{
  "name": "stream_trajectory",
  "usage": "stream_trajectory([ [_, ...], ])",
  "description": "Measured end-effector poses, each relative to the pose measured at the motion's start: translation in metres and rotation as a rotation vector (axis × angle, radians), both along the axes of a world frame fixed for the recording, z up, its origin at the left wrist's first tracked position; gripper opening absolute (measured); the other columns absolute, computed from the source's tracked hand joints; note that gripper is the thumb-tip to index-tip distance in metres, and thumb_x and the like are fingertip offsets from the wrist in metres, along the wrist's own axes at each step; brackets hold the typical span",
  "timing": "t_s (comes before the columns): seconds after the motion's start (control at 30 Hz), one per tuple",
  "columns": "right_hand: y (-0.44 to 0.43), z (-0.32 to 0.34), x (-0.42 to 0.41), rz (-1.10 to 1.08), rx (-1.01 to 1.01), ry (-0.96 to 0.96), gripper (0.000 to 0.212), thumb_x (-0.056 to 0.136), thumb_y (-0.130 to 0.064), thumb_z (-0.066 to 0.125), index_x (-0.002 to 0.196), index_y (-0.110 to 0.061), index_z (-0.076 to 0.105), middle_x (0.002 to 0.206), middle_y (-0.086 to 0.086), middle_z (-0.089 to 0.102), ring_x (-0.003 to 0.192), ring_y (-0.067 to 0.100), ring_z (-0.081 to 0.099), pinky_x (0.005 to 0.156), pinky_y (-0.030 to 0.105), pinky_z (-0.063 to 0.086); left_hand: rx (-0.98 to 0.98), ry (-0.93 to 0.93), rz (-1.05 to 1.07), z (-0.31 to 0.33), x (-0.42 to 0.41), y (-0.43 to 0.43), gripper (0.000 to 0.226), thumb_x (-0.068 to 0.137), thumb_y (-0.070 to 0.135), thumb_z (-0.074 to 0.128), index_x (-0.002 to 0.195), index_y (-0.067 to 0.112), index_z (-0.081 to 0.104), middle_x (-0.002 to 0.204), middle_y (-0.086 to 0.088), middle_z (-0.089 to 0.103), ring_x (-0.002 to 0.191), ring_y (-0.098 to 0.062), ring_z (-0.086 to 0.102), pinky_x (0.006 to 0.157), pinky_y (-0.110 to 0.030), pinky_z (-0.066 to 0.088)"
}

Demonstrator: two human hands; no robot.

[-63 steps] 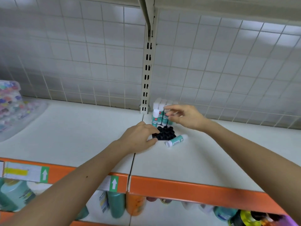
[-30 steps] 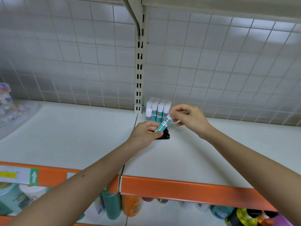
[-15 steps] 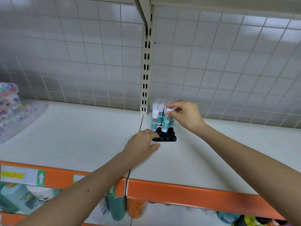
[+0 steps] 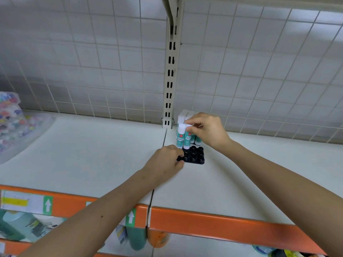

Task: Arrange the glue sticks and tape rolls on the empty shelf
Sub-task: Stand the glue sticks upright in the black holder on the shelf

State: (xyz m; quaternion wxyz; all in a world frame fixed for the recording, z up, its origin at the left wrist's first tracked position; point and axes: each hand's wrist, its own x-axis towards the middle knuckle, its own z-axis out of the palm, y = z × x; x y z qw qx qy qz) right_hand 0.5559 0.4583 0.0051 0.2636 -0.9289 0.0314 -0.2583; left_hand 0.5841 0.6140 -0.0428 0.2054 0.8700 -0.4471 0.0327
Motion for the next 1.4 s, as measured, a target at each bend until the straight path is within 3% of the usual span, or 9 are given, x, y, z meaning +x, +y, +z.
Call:
stream_trajectory([
  [0.37, 0.005, -0.013, 0.000, -0.079, 0.089, -0.107, 0.016, 0.073, -0.004, 0.073, 0.089, -0.002, 0.073, 0.088, 0.017, 0.065, 0.068, 0.016, 0.056, 0.067, 0.003, 0.042, 0.038, -0.051, 0.009, 0.002, 0.005, -0.009, 0.026, 0.092, 0.015, 0.046, 0.109, 0.007, 0.063, 0.114, -0.011, 0.057, 0.099, -0.024, 0.055, 0.082, -0.027, 0.041],
  [0.63, 0.016, -0.015, -0.006, -0.115, 0.017, -0.077, 0.016, 0.078, -0.006, 0.068, 0.093, -0.002, 0.071, 0.091, 0.016, 0.060, 0.073, 0.025, 0.058, 0.077, 0.038, 0.050, 0.038, -0.035, 0.000, 0.002, 0.007, -0.009, 0.024, 0.090, 0.016, 0.049, 0.106, 0.008, 0.064, 0.112, -0.010, 0.057, 0.097, -0.025, 0.056, 0.083, -0.029, 0.044],
  [0.77, 0.008, -0.001, -0.016, -0.036, 0.136, 0.059, 0.034, 0.080, -0.018, 0.068, 0.114, -0.016, 0.063, 0.100, 0.001, 0.058, 0.068, 0.008, 0.055, 0.067, 0.006, 0.045, -0.058, 0.078, -0.027, 0.008, 0.012, 0.001, 0.023, 0.088, 0.024, 0.056, 0.104, 0.013, 0.066, 0.102, -0.004, 0.064, 0.092, -0.018, 0.058, 0.084, -0.027, 0.045],
  [0.9, -0.016, 0.006, -0.025, -0.180, 0.280, 0.009, 0.035, 0.083, -0.025, 0.064, 0.117, -0.021, 0.059, 0.105, -0.002, 0.060, 0.075, 0.015, 0.060, 0.067, 0.007, 0.041, -0.315, 0.248, 0.093, 0.017, 0.029, 0.008, 0.013, 0.088, 0.019, 0.055, 0.086, 0.016, 0.067, 0.086, 0.004, 0.067, 0.078, -0.008, 0.058, 0.077, -0.016, 0.045],
  [1.0, -0.030, 0.003, -0.028, -0.301, 0.260, 0.050, 0.039, 0.083, -0.029, 0.064, 0.121, -0.019, 0.057, 0.117, 0.003, 0.059, 0.087, 0.018, 0.061, 0.079, 0.017, 0.041, -0.462, 0.437, 0.223, 0.019, 0.043, -0.001, 0.022, 0.093, 0.024, 0.049, 0.107, 0.018, 0.065, 0.101, 0.003, 0.064, 0.092, -0.013, 0.058, 0.081, -0.012, 0.039],
  [1.07, -0.033, 0.001, -0.028, -0.318, 0.245, 0.099, 0.044, 0.083, -0.029, 0.064, 0.124, -0.018, 0.054, 0.124, 0.004, 0.057, 0.095, 0.019, 0.062, 0.084, 0.016, 0.037, -0.520, 0.583, 0.225, 0.020, 0.051, -0.010, 0.033, 0.096, 0.030, 0.042, 0.123, 0.020, 0.057, 0.124, 0.000, 0.059, 0.115, -0.017, 0.053, 0.103, -0.029, 0.039],
  [1.17, -0.030, 0.000, -0.025, -0.296, 0.272, 0.124, 0.046, 0.082, -0.027, 0.066, 0.125, -0.020, 0.054, 0.126, 0.005, 0.058, 0.100, 0.017, 0.063, 0.080, 0.007, 0.032, -0.519, 0.667, 0.134, 0.028, 0.055, -0.021, 0.040, 0.098, 0.036, 0.032, 0.135, 0.025, 0.045, 0.141, 0.005, 0.045, 0.132, -0.013, 0.039, 0.112, -0.040, 0.031],
  [1.27, -0.025, -0.002, -0.020, -0.245, 0.267, 0.141, 0.042, 0.081, -0.019, 0.067, 0.123, -0.018, 0.056, 0.120, 0.007, 0.062, 0.103, 0.017, 0.063, 0.072, -0.003, 0.030, -0.469, 0.670, 0.060, 0.034, 0.054, -0.030, 0.040, 0.098, 0.042, 0.030, 0.134, 0.034, 0.045, 0.144, 0.010, 0.041, 0.134, -0.010, 0.034, 0.115, -0.033, 0.022],
  [1.4, -0.026, -0.006, -0.011, -0.233, 0.264, 0.113, 0.038, 0.081, -0.007, 0.065, 0.118, -0.013, 0.061, 0.116, 0.009, 0.065, 0.097, 0.020, 0.065, 0.077, 0.003, 0.034, -0.409, 0.588, 0.040, 0.033, 0.055, -0.033, 0.042, 0.100, 0.038, 0.022, 0.132, 0.031, 0.048, 0.145, 0.007, 0.039, 0.136, -0.012, 0.032, 0.105, -0.021, 0.021],
])
